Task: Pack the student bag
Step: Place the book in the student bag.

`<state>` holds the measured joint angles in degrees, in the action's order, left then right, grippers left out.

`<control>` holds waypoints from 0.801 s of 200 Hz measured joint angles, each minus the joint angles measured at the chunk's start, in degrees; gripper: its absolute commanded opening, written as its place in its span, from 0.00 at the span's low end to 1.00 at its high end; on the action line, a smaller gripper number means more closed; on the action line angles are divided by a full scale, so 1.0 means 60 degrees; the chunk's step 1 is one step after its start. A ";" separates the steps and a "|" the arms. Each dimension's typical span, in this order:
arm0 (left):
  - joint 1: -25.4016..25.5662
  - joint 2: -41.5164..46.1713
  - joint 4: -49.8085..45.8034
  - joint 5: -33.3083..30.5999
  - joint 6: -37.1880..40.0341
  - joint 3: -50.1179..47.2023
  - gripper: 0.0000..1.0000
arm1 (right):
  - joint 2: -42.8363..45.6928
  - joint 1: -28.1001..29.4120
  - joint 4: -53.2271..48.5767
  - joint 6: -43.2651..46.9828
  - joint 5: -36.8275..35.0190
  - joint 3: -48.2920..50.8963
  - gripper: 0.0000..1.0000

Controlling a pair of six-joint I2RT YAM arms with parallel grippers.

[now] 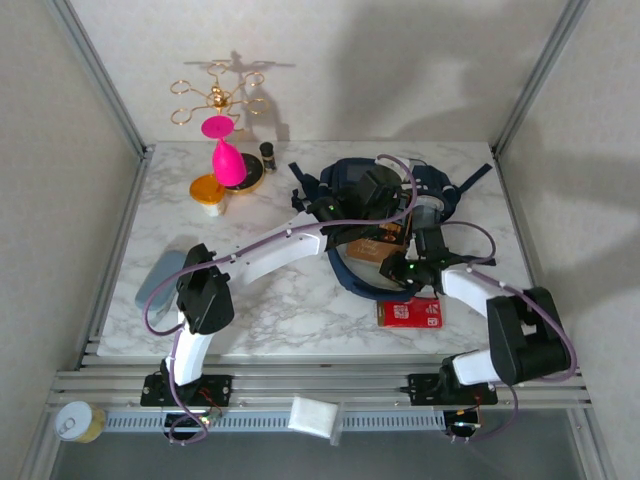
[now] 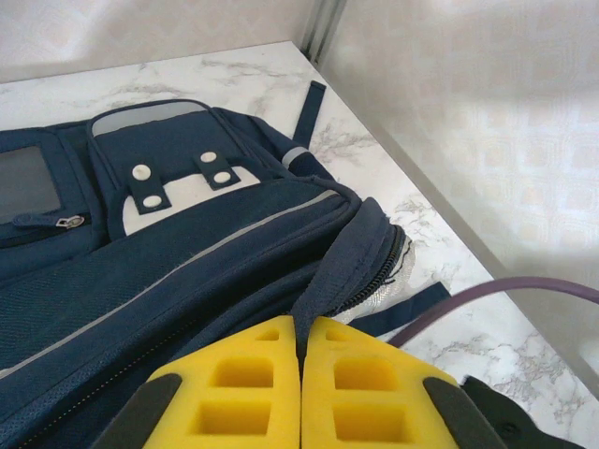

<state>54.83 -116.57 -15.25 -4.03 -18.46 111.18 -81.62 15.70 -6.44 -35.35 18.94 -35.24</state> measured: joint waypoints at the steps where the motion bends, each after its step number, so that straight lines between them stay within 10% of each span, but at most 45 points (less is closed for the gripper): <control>1: 0.0000 0.0000 0.0004 0.0000 0.0000 -0.0004 0.00 | -0.0022 0.0007 -0.0011 -0.0015 -0.0025 -0.0025 0.20; 99: 0.0044 0.0812 0.0222 -0.0051 -0.0036 -0.1126 0.00 | -0.1330 -0.0470 0.1581 0.0474 -0.1184 -0.1151 0.20; 160: 0.0044 0.0812 0.0222 -0.0047 -0.0346 -0.1129 0.00 | 0.1603 -0.0517 0.0681 0.0627 -0.0514 -0.0131 0.29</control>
<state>55.09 -111.70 -13.91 -4.32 -20.53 104.40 -72.01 12.60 -2.35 -31.59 15.86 -36.03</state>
